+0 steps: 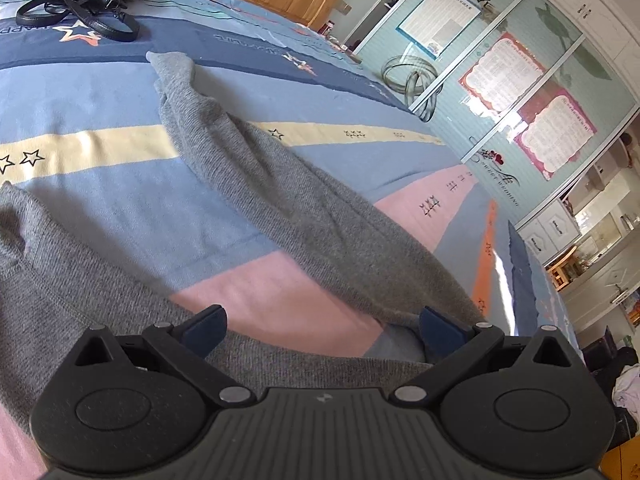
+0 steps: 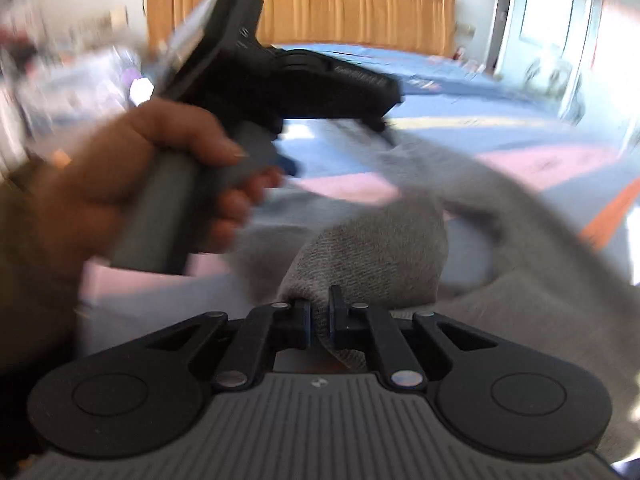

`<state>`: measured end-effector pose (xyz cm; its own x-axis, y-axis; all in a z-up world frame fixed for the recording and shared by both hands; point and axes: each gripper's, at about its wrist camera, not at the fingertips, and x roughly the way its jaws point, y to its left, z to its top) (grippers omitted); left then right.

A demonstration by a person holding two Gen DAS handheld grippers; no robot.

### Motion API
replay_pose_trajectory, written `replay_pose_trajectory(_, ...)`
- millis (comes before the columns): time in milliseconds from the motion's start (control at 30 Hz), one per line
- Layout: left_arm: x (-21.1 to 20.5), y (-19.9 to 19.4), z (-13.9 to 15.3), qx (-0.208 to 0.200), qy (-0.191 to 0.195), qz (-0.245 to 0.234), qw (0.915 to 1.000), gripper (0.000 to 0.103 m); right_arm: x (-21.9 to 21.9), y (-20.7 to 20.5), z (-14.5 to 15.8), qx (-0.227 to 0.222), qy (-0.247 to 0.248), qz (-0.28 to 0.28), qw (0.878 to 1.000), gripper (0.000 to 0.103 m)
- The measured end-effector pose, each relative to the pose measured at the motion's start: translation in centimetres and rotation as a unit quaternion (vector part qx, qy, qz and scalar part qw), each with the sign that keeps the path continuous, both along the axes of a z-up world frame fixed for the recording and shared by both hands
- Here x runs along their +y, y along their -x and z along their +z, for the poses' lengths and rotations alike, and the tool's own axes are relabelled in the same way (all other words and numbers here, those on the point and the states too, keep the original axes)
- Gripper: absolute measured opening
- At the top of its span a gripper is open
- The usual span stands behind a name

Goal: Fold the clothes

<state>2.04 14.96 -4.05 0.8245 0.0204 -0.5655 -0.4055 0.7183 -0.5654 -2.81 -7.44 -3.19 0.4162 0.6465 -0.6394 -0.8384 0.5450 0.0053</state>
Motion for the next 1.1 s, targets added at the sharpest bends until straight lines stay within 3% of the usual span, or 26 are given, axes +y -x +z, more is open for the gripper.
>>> replay_pose_trajectory(33, -0.1, 0.0, 0.1, -0.005, -0.001, -0.004, 1.0000, 0.102, -0.5, 0.0, 0.1, 0.021, -0.017, 0.003, 1.000, 0.009)
replay_pose_trajectory(133, -1.1, -0.7, 0.1, -0.005, -0.005, -0.035, 0.9993, 0.102, -1.5, -0.4, -1.2, 0.043, 0.005, -0.008, 0.999, 0.009)
replay_pose_trajectory(233, -2.6, -0.9, 0.4, -0.028, -0.002, -0.078, 0.9966, 0.102, -1.1, 0.8, -2.8, 0.039, 0.040, -0.008, 0.998, 0.011)
replay_pose_trajectory(333, -4.5, -1.2, 0.7, -0.055, 0.006, -0.139, 0.9887, 0.102, -0.9, 1.3, -3.7, 0.040, 0.016, -0.029, 0.999, 0.015)
replay_pose_trajectory(400, -5.5, -1.9, 0.1, -0.046, 0.014, -0.174, 0.9835, 0.102, -1.5, 1.4, -3.8, 0.047, -0.005, -0.043, 0.998, 0.018)
replay_pose_trajectory(433, -6.0, -2.2, -0.4, -0.030, 0.009, -0.179, 0.9834, 0.102, -2.3, 1.5, -3.7, 0.053, -0.020, -0.051, 0.997, 0.026)
replay_pose_trajectory(467, -6.3, -2.5, -1.0, -0.009, -0.005, -0.172, 0.9851, 0.102, -3.1, 1.7, -3.5, 0.060, -0.035, -0.058, 0.996, 0.029)
replay_pose_trajectory(600, -6.1, -3.5, -2.8, 0.047, -0.036, -0.131, 0.9896, 0.102, -7.6, 2.1, -2.7, 0.081, -0.083, -0.102, 0.988, 0.066)
replay_pose_trajectory(667, -5.9, -3.8, -3.5, 0.054, -0.034, -0.123, 0.9903, 0.102, -10.6, 1.9, -2.3, 0.093, -0.117, -0.143, 0.978, 0.069)
replay_pose_trajectory(767, -6.4, -3.9, -3.6, 0.051, -0.056, -0.117, 0.9902, 0.102, -16.6, 0.5, -1.8, 0.099, -0.174, -0.239, 0.950, 0.069)
replay_pose_trajectory(867, -6.6, -4.0, -3.4, 0.048, -0.075, -0.109, 0.9900, 0.102, -20.9, -0.6, -0.4, 0.051, -0.199, -0.322, 0.924, 0.069)
replay_pose_trajectory(967, -6.5, -3.6, -3.0, 0.029, -0.077, -0.084, 0.9930, 0.102, -22.1, -5.0, 1.8, -0.018, -0.165, -0.353, 0.921, 0.074)
replay_pose_trajectory(1000, -6.4, -3.6, -2.9, 0.024, -0.078, -0.075, 0.9939, 0.102, -22.2, -6.7, 2.1, -0.034, -0.149, -0.357, 0.922, 0.080)
replay_pose_trajectory(1033, -6.3, -3.6, -2.8, 0.019, -0.079, -0.065, 0.9946, 0.102, -22.5, -8.3, 2.4, -0.036, -0.144, -0.364, 0.920, 0.087)
replay_pose_trajectory(1100, -6.1, -3.5, -2.8, 0.012, -0.072, -0.050, 0.9960, 0.102, -24.1, -12.3, 3.0, -0.016, -0.161, -0.387, 0.908, 0.089)
